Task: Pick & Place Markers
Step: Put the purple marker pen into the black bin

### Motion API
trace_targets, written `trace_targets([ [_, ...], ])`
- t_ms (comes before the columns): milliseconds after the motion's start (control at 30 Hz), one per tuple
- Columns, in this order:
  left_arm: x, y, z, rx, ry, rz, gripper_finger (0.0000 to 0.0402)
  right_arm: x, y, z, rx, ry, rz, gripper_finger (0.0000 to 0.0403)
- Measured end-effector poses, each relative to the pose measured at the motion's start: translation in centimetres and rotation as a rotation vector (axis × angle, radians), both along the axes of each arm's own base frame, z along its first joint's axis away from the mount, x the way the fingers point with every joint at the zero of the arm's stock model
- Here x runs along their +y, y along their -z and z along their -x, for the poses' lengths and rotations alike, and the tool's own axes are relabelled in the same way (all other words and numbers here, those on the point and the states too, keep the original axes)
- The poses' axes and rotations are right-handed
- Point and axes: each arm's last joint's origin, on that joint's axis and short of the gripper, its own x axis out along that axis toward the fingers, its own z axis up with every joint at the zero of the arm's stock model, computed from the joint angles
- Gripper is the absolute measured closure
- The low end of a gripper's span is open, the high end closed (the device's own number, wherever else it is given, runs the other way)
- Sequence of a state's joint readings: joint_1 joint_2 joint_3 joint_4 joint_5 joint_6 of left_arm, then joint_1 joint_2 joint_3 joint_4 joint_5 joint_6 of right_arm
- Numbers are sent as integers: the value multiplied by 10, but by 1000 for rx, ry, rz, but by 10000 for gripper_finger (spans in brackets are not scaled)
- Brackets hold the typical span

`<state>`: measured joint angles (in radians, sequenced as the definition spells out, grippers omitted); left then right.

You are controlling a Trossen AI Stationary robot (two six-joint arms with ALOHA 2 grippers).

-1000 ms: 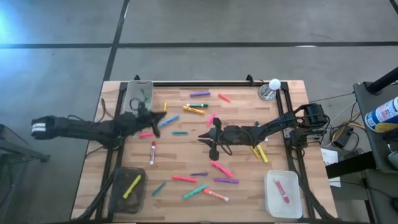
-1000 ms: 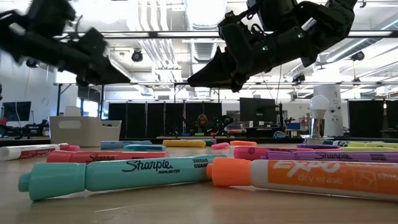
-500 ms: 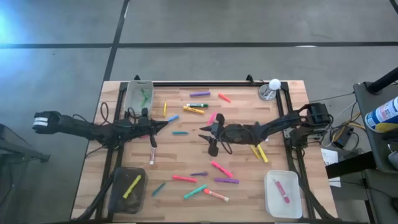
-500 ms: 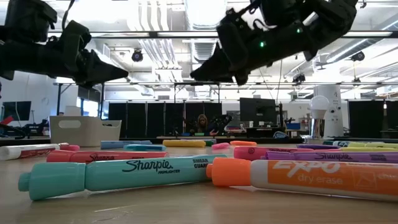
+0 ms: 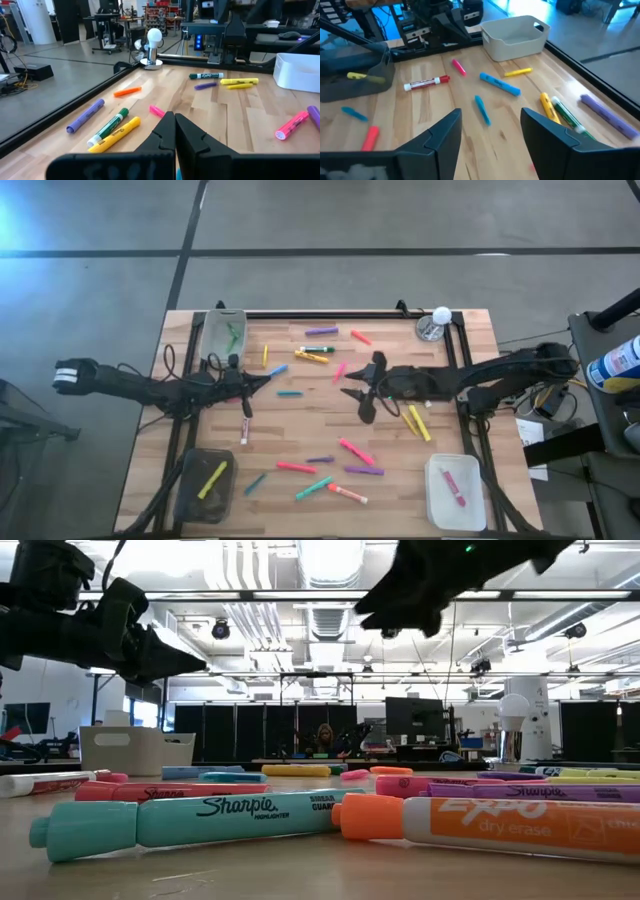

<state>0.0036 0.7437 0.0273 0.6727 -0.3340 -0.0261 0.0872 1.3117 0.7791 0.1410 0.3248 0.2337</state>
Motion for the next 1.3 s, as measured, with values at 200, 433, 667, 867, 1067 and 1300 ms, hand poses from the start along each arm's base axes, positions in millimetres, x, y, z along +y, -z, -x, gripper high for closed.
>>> trace_targets([
  [200,0,0,0,2,-1,0,401,-2,-17,23,13,17,-40,208],
  [433,0,0,0,3,-1,0,401,0,-17,38,211,78,-153,209],
  [667,0,1,0,10,0,0,401,20,-20,34,399,115,-369,209],
  [867,0,2,0,21,-1,0,401,62,-23,16,489,-27,-426,209],
  [1067,0,3,0,29,0,0,401,107,-18,-6,575,-114,-370,209],
  [1300,0,3,0,33,0,0,401,150,6,-25,772,-145,-269,209],
])
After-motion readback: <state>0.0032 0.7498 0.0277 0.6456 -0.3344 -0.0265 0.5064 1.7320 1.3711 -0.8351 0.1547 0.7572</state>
